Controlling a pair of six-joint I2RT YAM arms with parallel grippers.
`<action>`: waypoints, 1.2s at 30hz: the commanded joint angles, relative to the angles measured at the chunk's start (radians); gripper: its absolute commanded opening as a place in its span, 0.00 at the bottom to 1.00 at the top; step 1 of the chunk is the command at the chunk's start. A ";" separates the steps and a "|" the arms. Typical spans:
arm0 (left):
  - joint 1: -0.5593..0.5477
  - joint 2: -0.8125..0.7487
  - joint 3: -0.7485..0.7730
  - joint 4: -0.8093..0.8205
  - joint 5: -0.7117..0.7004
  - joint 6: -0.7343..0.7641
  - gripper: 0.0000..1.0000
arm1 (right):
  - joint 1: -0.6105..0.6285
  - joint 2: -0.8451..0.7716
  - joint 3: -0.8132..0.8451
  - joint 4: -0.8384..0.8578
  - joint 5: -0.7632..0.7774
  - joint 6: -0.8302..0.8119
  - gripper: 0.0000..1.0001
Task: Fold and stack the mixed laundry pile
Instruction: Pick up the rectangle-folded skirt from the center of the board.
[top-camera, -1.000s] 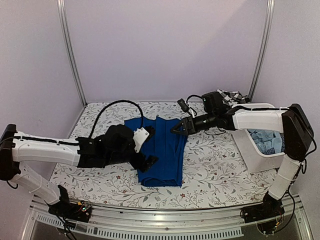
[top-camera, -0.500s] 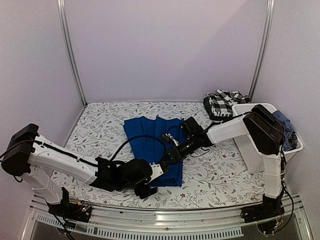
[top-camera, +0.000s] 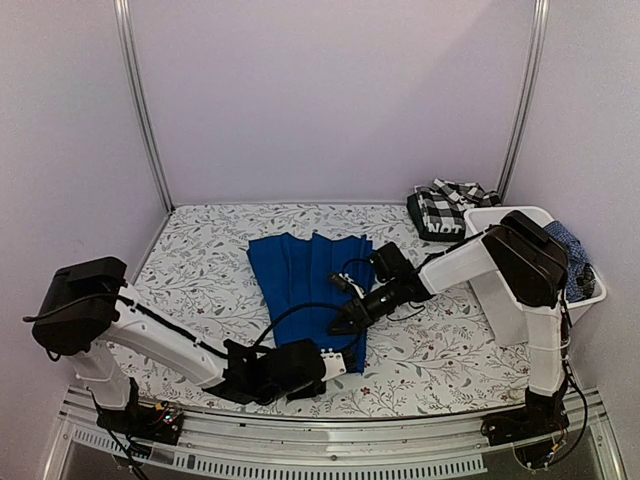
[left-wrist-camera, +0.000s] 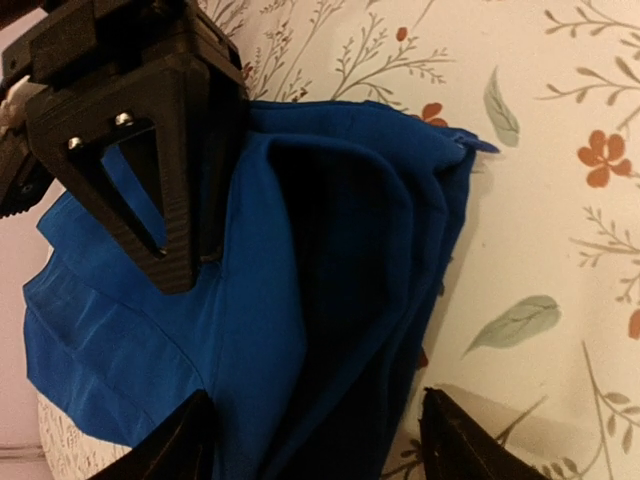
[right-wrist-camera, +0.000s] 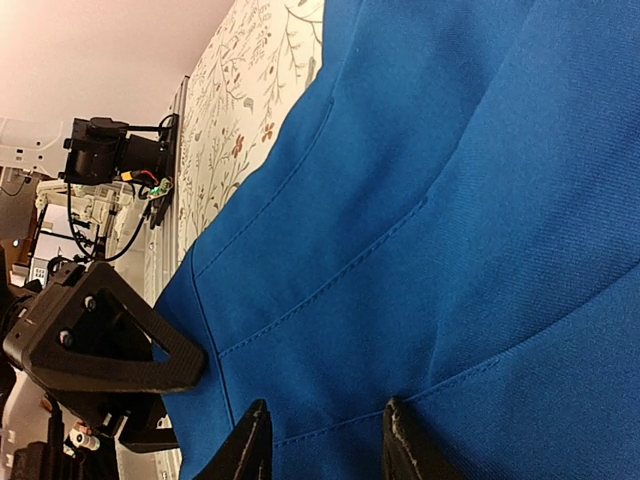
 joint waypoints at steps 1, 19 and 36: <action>-0.018 0.065 0.000 0.054 -0.059 0.099 0.61 | -0.004 0.060 -0.050 -0.065 0.072 -0.013 0.37; 0.002 -0.037 0.023 0.025 -0.008 0.203 0.00 | 0.000 0.032 -0.094 -0.044 0.013 -0.017 0.37; -0.050 -0.242 0.194 -0.545 0.471 -0.005 0.00 | -0.128 -0.004 0.355 -0.363 0.220 -0.170 0.58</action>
